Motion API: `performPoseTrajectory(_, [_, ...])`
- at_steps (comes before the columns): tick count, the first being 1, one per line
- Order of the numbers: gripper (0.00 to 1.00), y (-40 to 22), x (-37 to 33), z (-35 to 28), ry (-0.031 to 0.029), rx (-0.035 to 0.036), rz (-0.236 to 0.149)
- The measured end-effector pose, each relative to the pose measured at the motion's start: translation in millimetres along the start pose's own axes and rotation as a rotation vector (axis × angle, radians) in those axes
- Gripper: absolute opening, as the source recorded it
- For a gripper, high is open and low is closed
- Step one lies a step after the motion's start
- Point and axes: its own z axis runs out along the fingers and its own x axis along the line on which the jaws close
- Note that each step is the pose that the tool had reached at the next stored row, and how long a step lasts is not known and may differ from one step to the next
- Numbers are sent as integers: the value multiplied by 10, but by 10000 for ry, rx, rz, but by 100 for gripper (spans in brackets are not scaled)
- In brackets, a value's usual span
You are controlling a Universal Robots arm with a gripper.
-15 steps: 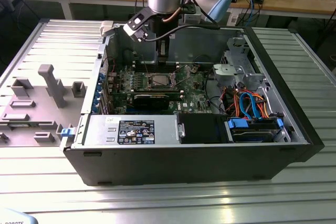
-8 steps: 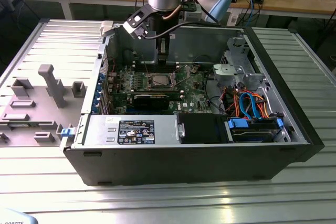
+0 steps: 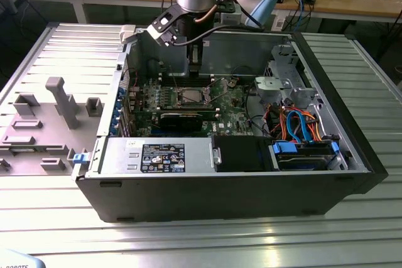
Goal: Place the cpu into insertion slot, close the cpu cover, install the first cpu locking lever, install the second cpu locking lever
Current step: 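Close the cpu cover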
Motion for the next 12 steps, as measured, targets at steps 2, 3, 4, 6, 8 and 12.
performPoseTrajectory(2, [11, 0, 0, -9, -2, 1, 0])
performPoseTrajectory(3, [11, 0, 0, -14, -2, 1, 0])
performPoseTrajectory(4, [11, 0, 0, -16, 0, 0, 0])
performPoseTrajectory(6, [11, 0, 0, -21, -1, 1, 0])
performPoseTrajectory(8, [11, 0, 0, -21, -1, 1, 0])
performPoseTrajectory(12, [11, 15, 0, -22, -3, 1, -1])
